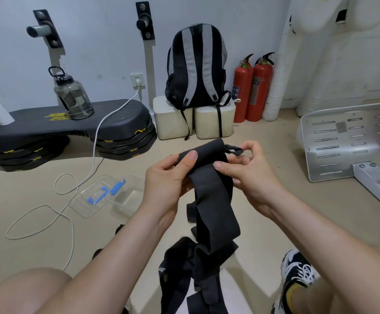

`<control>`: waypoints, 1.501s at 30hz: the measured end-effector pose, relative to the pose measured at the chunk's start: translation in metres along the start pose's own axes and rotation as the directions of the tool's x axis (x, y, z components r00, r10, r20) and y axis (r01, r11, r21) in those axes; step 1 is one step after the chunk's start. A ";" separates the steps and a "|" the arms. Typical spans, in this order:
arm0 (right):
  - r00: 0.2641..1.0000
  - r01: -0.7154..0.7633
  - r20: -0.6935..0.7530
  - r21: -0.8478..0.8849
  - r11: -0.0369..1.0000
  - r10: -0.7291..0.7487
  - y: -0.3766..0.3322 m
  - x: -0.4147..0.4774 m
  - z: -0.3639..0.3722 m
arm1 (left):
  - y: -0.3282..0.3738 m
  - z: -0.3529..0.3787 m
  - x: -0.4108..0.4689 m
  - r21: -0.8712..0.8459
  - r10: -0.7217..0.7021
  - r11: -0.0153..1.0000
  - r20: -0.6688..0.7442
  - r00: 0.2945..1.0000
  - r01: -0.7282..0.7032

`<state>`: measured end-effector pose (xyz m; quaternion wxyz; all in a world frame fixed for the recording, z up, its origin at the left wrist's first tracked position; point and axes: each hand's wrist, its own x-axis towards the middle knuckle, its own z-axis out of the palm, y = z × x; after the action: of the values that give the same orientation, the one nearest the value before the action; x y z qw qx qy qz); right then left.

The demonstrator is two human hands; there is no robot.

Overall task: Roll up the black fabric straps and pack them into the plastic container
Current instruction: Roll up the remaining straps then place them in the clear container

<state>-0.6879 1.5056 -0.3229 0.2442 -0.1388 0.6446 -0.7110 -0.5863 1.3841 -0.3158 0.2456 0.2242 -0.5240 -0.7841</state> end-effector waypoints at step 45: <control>0.993 -0.028 0.114 -0.031 0.999 0.032 -0.006 0.000 0.001 | 0.003 -0.009 0.004 0.452 0.321 0.824 0.124 0.939 -0.341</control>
<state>-0.6882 1.5051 -0.3168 0.2894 -0.1730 0.6418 -0.6888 -0.5833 1.3746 -0.3166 0.3052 0.1658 -0.7331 -0.5848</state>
